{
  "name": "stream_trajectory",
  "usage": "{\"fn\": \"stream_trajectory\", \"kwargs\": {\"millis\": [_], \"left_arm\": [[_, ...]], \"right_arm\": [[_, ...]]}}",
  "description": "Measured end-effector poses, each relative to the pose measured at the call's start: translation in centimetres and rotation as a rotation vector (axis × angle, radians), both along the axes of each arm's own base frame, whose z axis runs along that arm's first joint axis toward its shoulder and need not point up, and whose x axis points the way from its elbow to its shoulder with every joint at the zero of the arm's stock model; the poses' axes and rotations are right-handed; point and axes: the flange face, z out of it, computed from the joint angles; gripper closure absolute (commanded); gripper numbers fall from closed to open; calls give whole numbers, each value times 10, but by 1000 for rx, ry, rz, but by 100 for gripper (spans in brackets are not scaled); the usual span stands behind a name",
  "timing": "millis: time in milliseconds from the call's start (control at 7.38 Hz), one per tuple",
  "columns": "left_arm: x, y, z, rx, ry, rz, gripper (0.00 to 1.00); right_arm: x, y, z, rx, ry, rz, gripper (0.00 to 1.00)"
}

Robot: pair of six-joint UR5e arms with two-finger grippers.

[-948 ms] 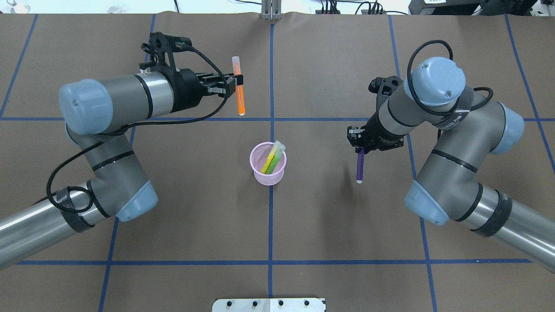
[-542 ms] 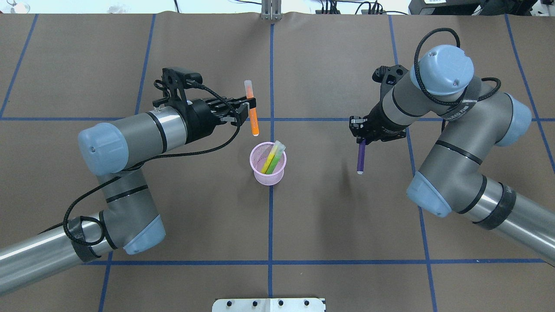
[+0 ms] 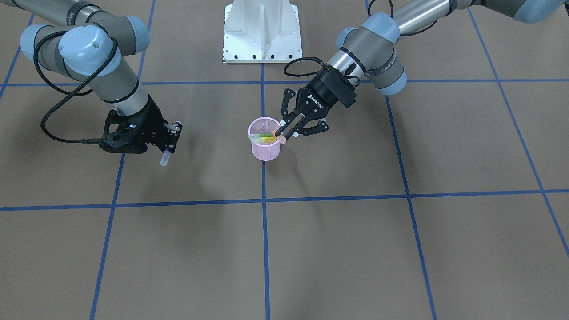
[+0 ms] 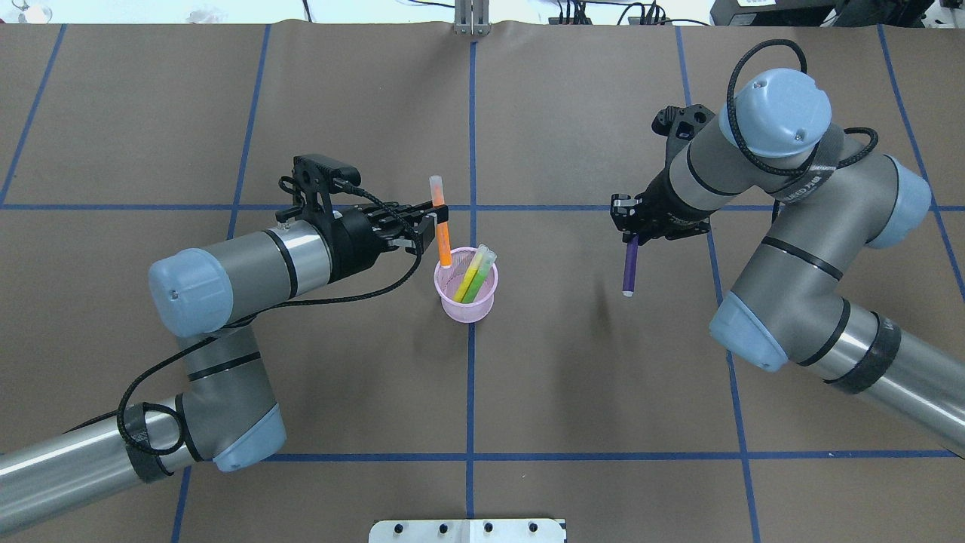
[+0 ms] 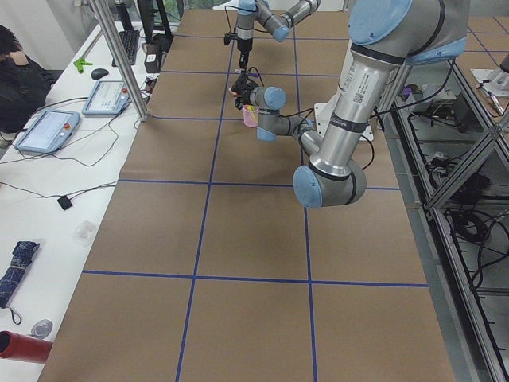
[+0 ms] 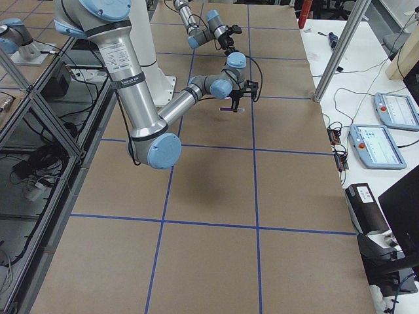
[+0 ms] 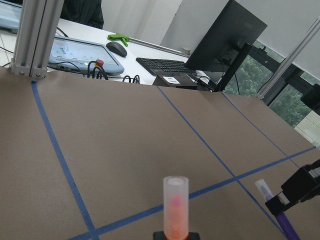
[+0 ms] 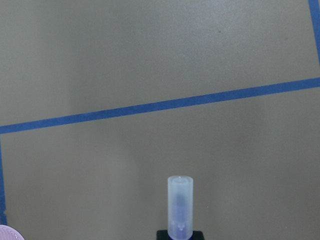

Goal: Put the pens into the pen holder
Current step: 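Lower the orange marker into the cup with left while right lifts purple marker, then withdraw the open left gripper while the right carries the purple marker toward the cup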

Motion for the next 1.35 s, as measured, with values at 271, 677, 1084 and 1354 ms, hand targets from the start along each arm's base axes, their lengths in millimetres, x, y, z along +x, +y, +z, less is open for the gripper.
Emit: {"fn": "stream_trajectory", "kwargs": {"millis": [271,677,1084,1354], "left_arm": [[10,9,3,-4,-5,17,100],[31,17,12,-21,-21,20,82],[36,18,12,-23,-14,23,1],[34,19,0,-16,6,26,1]], "right_arm": [[2,-1,-1,0,-3,3,100],[5,-2,-5,6,-9,6,100],[10,-3,-10,17,-15,17,100],[21,-6,-27,43,-38,35,100]]}}
